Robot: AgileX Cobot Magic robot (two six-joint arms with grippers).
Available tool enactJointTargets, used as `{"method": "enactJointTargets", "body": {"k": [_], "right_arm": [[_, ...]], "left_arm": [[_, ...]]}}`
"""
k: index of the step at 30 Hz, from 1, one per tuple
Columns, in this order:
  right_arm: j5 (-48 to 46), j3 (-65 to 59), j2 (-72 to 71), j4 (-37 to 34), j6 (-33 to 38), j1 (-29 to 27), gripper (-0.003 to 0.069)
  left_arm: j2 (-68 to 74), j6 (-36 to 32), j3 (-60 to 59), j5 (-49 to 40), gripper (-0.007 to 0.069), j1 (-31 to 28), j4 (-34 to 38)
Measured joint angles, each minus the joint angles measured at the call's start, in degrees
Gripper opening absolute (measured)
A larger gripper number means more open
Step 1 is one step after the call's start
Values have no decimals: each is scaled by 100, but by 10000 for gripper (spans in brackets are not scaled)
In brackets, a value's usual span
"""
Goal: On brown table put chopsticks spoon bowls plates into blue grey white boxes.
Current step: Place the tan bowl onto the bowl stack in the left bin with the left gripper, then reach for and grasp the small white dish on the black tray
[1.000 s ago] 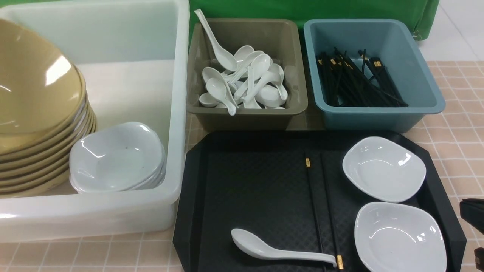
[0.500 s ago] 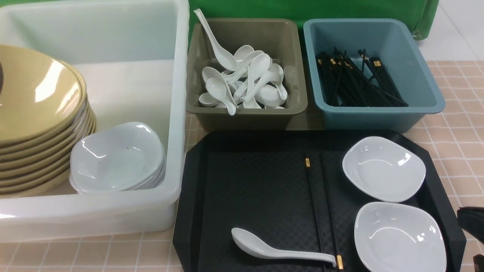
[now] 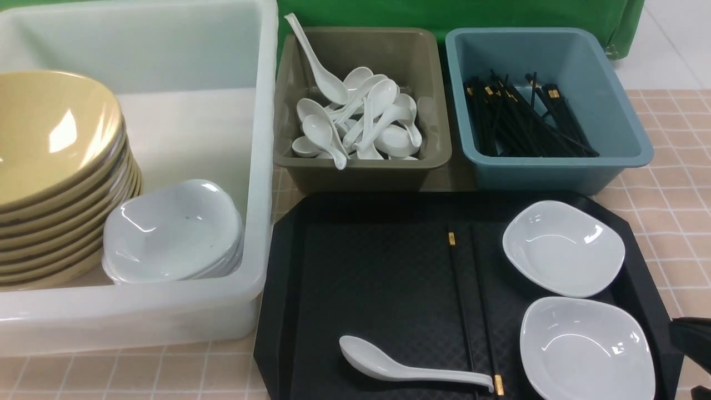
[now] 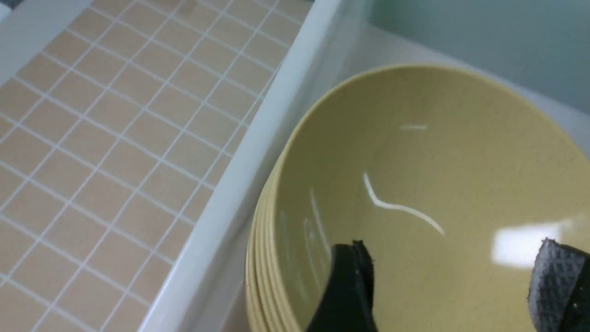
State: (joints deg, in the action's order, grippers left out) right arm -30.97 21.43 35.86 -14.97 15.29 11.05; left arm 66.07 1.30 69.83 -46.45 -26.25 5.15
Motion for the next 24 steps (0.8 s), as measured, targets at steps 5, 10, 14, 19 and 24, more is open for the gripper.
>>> {"method": "enactJointTargets", "body": {"k": [5, 10, 14, 19, 24], "right_arm": [[32, 0, 0, -22, 0, 0, 50], [-255, 0, 227, -70, 0, 0, 52], [-315, 0, 756, -432, 322, 0, 55], [-311, 138, 1791, -1419, 1421, 0, 55], [-108, 315, 3104, -2302, 1843, 0, 57]], "left_arm": [[90, -13, -738, 601, 288, 6, 402], [-370, -881, -1216, 607, 125, 494, 1597], [-1281, -2195, -1397, 701, 23, 1395, 2631], [-2548, -3311, -1977, 629, 3, 2310, 3301], [-3882, -3202, -2864, 113, 6, 2488, 2420]]}}
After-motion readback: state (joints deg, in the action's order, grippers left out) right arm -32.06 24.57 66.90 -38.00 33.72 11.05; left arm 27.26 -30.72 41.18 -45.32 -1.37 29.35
